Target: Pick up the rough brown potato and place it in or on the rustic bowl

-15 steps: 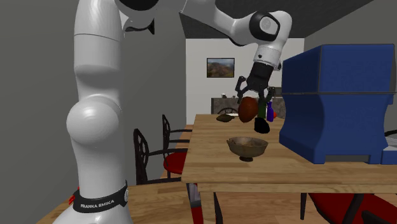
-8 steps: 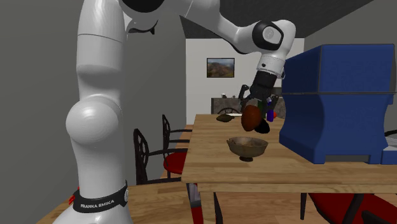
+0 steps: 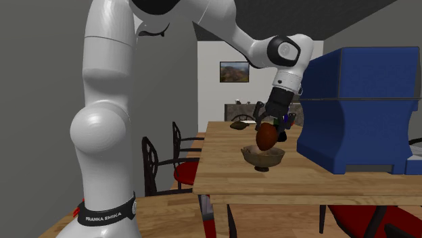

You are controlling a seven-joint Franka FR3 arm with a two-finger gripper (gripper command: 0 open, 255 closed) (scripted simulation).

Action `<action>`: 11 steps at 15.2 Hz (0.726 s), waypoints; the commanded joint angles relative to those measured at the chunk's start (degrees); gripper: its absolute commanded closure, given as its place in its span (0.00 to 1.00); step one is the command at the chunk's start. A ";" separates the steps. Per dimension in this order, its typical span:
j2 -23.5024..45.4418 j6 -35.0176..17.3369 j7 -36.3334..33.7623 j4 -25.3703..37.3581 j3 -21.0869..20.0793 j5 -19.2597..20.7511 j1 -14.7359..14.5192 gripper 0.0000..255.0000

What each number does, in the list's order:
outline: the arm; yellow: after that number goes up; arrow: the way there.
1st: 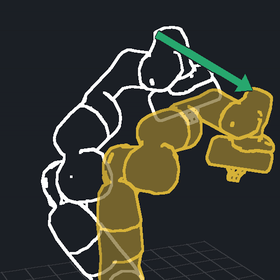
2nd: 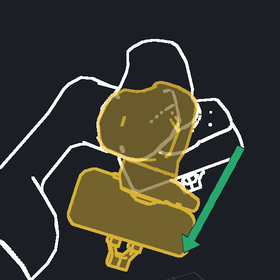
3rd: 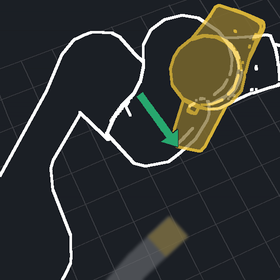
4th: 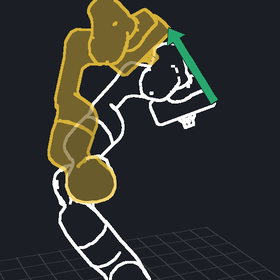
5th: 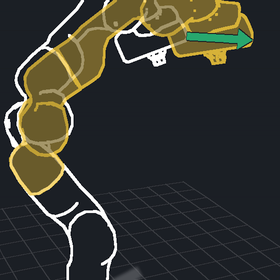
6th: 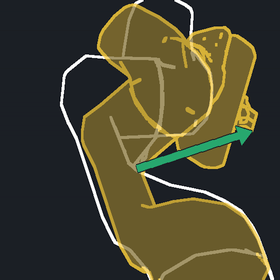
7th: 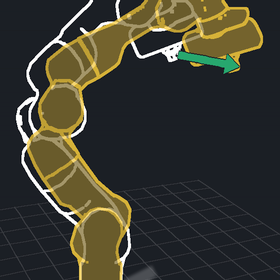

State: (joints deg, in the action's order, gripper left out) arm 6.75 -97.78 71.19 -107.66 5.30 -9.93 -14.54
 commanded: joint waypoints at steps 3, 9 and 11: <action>0.13 -0.46 0.04 -0.30 -0.02 -0.04 -0.03 1.00; 0.13 -0.46 0.04 -0.30 -0.02 -0.04 -0.03 0.00; 0.13 -0.46 0.04 -0.30 -0.02 -0.04 -0.03 0.00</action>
State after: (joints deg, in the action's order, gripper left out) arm 6.87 -98.24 71.23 -107.95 5.27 -9.97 -14.57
